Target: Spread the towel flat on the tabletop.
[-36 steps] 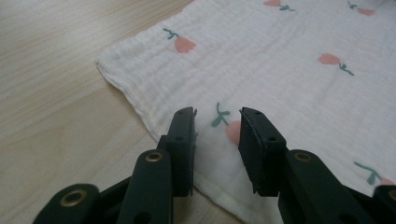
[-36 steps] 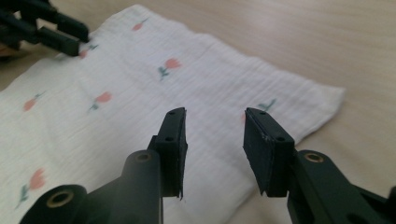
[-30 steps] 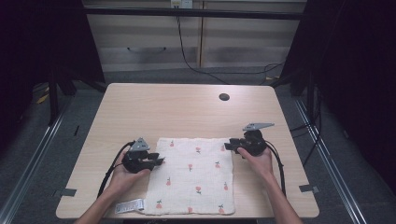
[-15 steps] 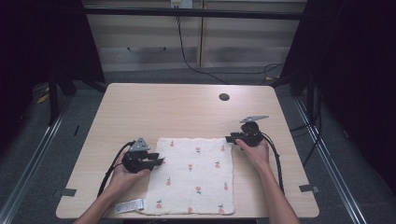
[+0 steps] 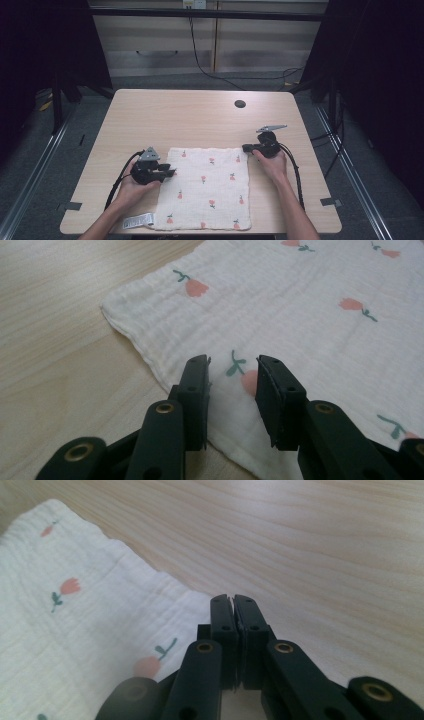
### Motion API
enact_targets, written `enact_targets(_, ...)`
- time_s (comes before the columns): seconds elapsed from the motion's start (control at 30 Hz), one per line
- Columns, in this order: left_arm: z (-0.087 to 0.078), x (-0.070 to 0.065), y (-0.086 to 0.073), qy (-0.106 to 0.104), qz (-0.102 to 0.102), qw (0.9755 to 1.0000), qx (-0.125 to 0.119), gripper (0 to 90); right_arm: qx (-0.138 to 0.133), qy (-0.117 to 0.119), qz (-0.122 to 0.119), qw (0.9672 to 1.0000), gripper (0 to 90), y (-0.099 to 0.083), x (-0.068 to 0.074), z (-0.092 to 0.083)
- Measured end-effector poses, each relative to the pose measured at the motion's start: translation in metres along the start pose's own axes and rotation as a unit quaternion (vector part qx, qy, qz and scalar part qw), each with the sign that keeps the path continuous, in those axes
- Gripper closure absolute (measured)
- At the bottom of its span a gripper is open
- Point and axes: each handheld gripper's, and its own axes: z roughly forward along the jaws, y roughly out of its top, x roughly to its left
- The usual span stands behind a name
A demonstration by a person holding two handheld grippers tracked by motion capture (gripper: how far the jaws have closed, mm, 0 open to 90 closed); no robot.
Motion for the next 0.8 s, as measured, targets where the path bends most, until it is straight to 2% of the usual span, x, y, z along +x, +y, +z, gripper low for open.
enact_targets(0.17,0.0,0.002,0.001,-0.009,-0.009,0.9999,0.001,64.7,-0.009,0.009,-0.006,0.9999,88.7,0.002,0.007,-0.004)
enact_targets(0.3,-0.003,0.004,0.005,0.001,-0.015,0.9999,0.007,57.8,-0.02,0.017,-0.01,0.9996,88.8,0.005,0.013,-0.007)
enact_targets(0.33,-0.006,0.006,0.008,0.008,-0.019,0.9998,-0.004,57.1,-0.022,0.02,-0.011,0.9995,88.8,0.006,0.013,-0.008)
enact_targets(0.47,-0.012,0.02,0.02,0.017,-0.05,0.9981,-0.031,51.4,-0.031,0.026,-0.012,0.9991,88.8,0.008,0.014,-0.012)
enact_targets(0.53,-0.013,0.028,0.024,0.029,-0.061,0.9968,-0.042,49.8,-0.034,0.03,-0.008,0.999,88.8,0.008,0.013,-0.013)
enact_targets(0.6,-0.01,0.036,0.029,0.044,-0.068,0.9961,-0.036,49.5,-0.032,0.029,-0.008,0.999,88.9,0.007,0.014,-0.013)
enact_targets(0.67,-0.006,0.044,0.034,0.042,-0.083,0.9949,-0.039,49.6,-0.032,0.03,-0.008,0.999,88.8,0.007,0.014,-0.013)
enact_targets(0.73,-0.002,0.05,0.038,0.043,-0.081,0.9949,-0.041,51.6,-0.034,0.03,-0.008,0.9989,88.9,0.008,0.014,-0.014)
enact_targets(0.77,0.001,0.054,0.04,0.034,-0.084,0.9949,-0.043,54.3,-0.034,0.03,-0.009,0.9989,88.8,0.008,0.014,-0.014)
enact_targets(0.8,0.003,0.055,0.041,0.038,-0.078,0.9953,-0.043,55.6,-0.032,0.031,-0.008,0.999,88.8,0.008,0.015,-0.014)
